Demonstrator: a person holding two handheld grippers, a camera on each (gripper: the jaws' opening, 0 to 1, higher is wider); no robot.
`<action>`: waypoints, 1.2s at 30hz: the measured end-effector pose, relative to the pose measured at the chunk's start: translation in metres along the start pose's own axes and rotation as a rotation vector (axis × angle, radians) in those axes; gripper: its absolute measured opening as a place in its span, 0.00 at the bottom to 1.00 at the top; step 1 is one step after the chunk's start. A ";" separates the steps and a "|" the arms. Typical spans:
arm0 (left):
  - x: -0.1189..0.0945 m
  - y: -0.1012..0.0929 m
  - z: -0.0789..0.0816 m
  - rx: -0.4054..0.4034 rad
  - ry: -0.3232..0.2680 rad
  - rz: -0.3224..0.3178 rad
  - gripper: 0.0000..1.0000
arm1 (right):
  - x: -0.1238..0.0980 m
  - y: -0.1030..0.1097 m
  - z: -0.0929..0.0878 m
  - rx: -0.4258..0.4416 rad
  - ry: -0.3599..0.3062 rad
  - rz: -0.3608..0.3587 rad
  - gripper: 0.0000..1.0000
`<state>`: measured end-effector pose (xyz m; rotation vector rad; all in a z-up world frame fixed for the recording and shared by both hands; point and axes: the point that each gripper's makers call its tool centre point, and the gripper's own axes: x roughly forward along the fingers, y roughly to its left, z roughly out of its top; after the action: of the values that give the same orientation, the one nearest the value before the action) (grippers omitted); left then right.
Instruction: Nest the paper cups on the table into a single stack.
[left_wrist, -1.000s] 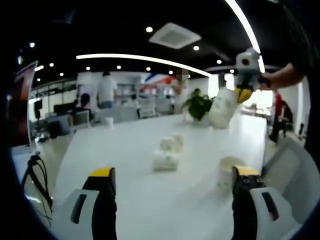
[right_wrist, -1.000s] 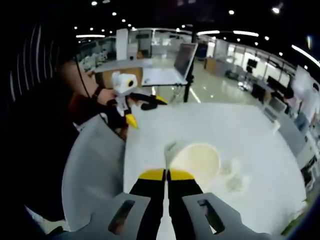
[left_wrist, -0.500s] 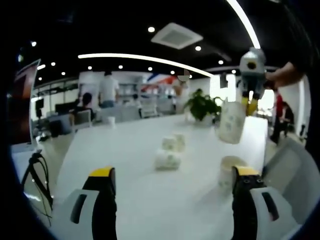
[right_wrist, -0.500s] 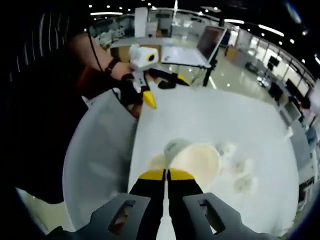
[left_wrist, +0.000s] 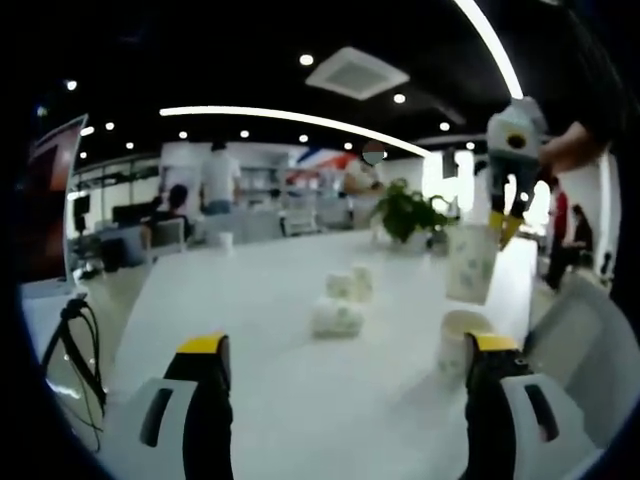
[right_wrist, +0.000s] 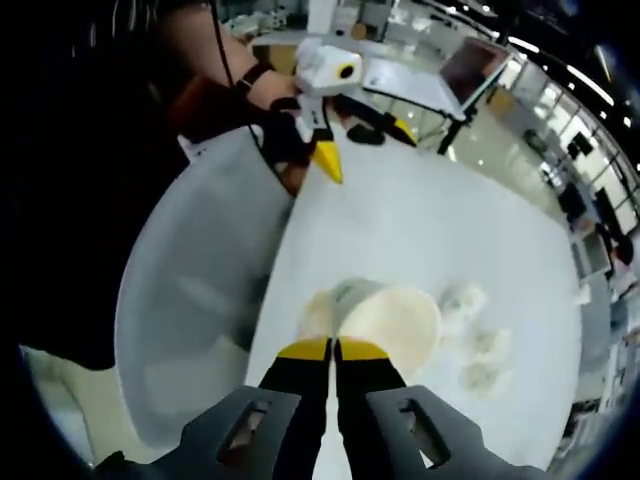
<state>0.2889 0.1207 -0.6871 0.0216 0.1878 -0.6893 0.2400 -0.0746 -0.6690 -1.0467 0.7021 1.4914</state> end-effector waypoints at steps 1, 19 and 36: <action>0.000 0.000 0.000 -0.003 0.001 0.001 0.95 | 0.000 -0.001 -0.001 -0.002 0.008 -0.003 0.00; 0.002 -0.002 -0.001 -0.002 0.003 -0.009 0.94 | 0.020 0.010 -0.006 -0.095 0.102 0.055 0.00; -0.002 -0.001 -0.004 -0.011 0.009 -0.004 0.93 | 0.044 0.017 -0.016 -0.228 0.196 0.094 0.00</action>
<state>0.2864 0.1216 -0.6909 0.0140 0.2003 -0.6925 0.2282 -0.0726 -0.7178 -1.3632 0.7382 1.5906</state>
